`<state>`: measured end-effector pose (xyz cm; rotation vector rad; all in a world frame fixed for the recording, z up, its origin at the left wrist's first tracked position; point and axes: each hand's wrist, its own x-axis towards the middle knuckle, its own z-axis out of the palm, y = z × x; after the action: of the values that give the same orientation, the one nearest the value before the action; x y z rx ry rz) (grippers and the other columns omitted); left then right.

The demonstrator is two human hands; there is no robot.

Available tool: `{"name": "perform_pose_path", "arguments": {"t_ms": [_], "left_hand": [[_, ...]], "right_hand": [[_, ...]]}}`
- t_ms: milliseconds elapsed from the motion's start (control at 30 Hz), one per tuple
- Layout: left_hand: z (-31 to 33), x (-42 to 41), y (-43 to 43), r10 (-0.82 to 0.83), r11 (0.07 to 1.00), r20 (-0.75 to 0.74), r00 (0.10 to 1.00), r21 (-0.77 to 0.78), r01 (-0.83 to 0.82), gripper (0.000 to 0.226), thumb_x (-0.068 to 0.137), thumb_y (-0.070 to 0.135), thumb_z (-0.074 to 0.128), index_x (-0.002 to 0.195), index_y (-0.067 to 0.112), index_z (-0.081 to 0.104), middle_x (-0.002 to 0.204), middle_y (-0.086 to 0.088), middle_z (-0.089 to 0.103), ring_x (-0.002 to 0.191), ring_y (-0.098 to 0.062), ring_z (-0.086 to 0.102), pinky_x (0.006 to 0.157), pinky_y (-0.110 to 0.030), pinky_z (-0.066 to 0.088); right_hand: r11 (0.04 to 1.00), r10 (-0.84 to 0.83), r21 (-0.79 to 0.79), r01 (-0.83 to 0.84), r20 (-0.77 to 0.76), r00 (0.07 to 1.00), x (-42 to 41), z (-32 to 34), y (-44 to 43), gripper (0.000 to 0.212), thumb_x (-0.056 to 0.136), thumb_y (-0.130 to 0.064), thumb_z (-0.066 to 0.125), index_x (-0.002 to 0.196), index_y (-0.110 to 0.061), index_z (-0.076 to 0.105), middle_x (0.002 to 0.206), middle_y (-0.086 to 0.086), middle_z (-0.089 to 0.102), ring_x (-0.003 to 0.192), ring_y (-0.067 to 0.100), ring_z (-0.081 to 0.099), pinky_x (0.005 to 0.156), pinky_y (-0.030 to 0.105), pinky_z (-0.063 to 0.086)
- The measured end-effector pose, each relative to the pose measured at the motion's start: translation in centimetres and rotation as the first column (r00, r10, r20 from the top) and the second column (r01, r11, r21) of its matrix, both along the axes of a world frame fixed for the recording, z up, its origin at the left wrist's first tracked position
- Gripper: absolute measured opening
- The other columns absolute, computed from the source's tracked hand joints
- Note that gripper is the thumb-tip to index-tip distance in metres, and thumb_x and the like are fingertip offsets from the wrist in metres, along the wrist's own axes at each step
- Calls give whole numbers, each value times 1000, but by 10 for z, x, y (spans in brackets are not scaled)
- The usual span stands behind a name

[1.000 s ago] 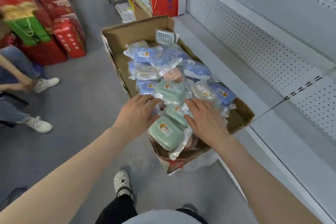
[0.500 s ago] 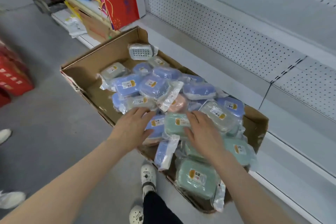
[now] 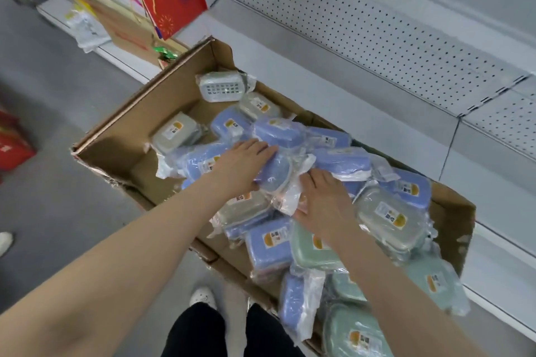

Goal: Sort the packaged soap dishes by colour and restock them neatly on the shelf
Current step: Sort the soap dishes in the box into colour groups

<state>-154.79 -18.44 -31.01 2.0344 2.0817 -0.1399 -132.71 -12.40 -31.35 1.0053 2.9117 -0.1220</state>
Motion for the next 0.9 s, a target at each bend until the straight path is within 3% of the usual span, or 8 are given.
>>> {"name": "perform_pose_path", "arguments": {"t_ms": [133,300,400,467,600,700,800,900], "left_hand": [[-2,-20,-1,52,995,19,998,86,-53,87,74,45,72,145,16,30,132,-9,44,120,-31,48,106,-39,32],[6,-52,3,173,974,18,985,146,-174,92,74,55,66,147,14,28,121,-13,49,108,-35,50,90,-42,43],[11,-64,7,191,959,-41,981,223,-177,95,73,59,64,148,14,27,118,-17,49,103,-36,48,84,-43,43],[16,-70,9,192,949,-58,980,265,-170,98,73,61,64,149,14,25,120,-18,48,104,-37,47,85,-43,43],[5,-75,4,78,989,-5,997,125,-76,94,81,57,65,151,11,22,143,-17,35,123,-37,42,99,-42,39],[-6,-68,-16,-69,978,18,997,200,64,76,80,42,70,142,9,41,142,-16,39,131,-37,36,106,-43,40],[-21,-54,-43,-176,930,53,983,336,149,51,78,37,74,119,8,61,121,-10,54,114,-33,47,93,-40,48],[-28,-34,-62,-190,938,37,981,302,170,52,74,52,72,104,10,69,115,-5,57,108,-31,47,89,-41,47]], "right_hand": [[996,-81,41,78,79,994,-21,-5,-6,93,52,-59,82,124,-7,57,109,11,63,95,31,58,77,39,50],[983,-180,53,173,172,969,-43,-4,-17,96,53,-46,86,134,-11,49,112,12,60,102,33,55,82,42,47],[968,-249,58,244,113,962,-47,7,-22,89,59,-41,78,137,-14,44,115,13,60,100,35,56,82,43,48],[955,-295,55,293,50,954,-45,17,-26,84,65,-43,62,141,-13,41,117,14,58,99,37,56,82,44,48],[921,-372,89,381,-95,923,-40,37,-31,81,67,-39,48,143,-11,40,117,14,55,98,37,55,80,44,47],[888,-416,152,434,-134,899,-38,51,-26,84,70,-42,60,144,-10,37,120,15,53,104,37,52,85,48,46],[872,-448,183,455,-78,891,-35,54,-19,89,70,-44,67,145,-10,36,127,18,52,111,40,51,90,51,44],[878,-466,157,453,61,883,-31,43,-19,90,72,-47,68,147,-11,34,134,20,49,117,42,50,96,53,42]]}}
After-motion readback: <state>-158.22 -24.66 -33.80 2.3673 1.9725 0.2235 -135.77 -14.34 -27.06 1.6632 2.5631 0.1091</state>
